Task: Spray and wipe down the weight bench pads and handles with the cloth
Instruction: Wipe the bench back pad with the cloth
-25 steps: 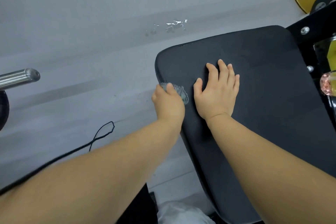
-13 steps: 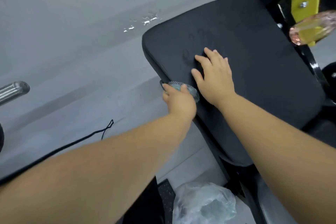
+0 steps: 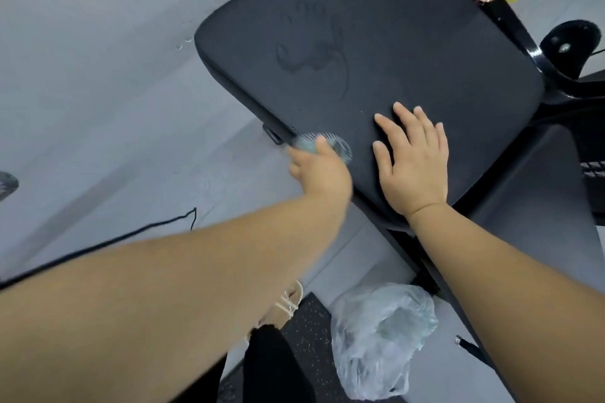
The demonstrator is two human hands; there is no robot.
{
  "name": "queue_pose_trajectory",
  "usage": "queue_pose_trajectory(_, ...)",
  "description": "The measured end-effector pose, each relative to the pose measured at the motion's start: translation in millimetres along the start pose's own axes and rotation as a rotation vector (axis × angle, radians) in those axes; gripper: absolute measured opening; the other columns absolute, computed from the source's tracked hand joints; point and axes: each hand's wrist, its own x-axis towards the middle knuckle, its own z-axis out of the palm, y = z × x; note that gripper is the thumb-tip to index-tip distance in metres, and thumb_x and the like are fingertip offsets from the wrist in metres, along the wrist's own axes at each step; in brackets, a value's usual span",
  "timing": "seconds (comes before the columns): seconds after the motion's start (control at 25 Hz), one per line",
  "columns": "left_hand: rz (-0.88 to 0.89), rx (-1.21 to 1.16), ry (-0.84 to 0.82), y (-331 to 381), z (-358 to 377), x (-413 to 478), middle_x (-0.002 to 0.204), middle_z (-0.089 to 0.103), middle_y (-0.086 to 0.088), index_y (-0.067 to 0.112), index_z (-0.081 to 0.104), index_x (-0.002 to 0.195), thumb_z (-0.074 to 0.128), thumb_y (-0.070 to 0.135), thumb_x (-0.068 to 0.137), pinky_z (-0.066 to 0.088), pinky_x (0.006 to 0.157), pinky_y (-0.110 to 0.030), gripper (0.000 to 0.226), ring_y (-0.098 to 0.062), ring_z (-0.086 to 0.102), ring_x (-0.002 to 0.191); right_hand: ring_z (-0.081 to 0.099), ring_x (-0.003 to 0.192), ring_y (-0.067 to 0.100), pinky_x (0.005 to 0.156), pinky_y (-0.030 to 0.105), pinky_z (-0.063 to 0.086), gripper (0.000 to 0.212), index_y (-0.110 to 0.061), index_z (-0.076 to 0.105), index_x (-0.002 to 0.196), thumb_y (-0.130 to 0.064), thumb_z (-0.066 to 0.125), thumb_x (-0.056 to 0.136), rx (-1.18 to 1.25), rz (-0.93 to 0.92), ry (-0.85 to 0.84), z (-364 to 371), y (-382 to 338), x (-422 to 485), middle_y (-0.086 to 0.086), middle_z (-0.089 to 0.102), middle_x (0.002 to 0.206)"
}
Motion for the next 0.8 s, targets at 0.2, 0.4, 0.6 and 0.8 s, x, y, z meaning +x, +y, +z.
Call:
queue_pose_trajectory(0.2, 0.049, -0.058, 0.053, -3.1, 2.5, -0.4, 0.151, 0.021, -0.015, 0.010, 0.014, 0.149, 0.030, 0.036, 0.101, 0.026, 0.107, -0.034, 0.057, -0.030, 0.034, 0.134, 0.028, 0.139, 0.028, 0.115, 0.046, 0.012, 0.049, -0.023, 0.051, 0.133, -0.039, 0.027, 0.094, 0.039, 0.004, 0.029, 0.9, 0.4, -0.1, 0.002, 0.041, 0.146)
queue_pose_trajectory(0.4, 0.119, -0.077, 0.216, 32.0, -19.2, 36.0, 0.152, 0.019, -0.013, 0.011, 0.016, 0.149, 0.027, 0.039, 0.101, 0.023, 0.104, -0.029, 0.057, -0.024, 0.031, 0.135, 0.028, 0.139, 0.028, 0.116, 0.047, 0.012, 0.049, -0.024, 0.051, 0.133, -0.040, 0.028, 0.093, 0.040, 0.007, 0.048, 0.3, -2.7, 1.9, 0.002, 0.041, 0.146)
queue_pose_trajectory(0.6, 0.046, -0.099, 0.096, -30.5, 30.5, -14.0, 0.145, 0.028, -0.016, 0.009, 0.027, 0.144, 0.029, 0.040, 0.100, 0.029, 0.106, -0.035, 0.054, -0.030, 0.037, 0.130, 0.029, 0.139, 0.029, 0.114, 0.048, 0.012, 0.050, -0.021, 0.053, 0.130, -0.041, 0.027, 0.093, 0.077, -0.007, 0.070, 4.6, 2.2, 0.8, 0.003, 0.043, 0.144)
queue_pose_trajectory(0.8, -0.055, -0.128, -0.057, -74.1, 58.4, -61.4, 0.147, 0.031, -0.014, 0.012, 0.025, 0.146, 0.024, 0.041, 0.101, 0.029, 0.108, -0.035, 0.053, -0.029, 0.036, 0.132, 0.031, 0.138, 0.026, 0.115, 0.046, 0.009, 0.050, -0.019, 0.057, 0.126, -0.038, 0.024, 0.095, 0.169, -0.029, 0.056, 1.0, 5.9, 0.0, 0.003, 0.045, 0.143)
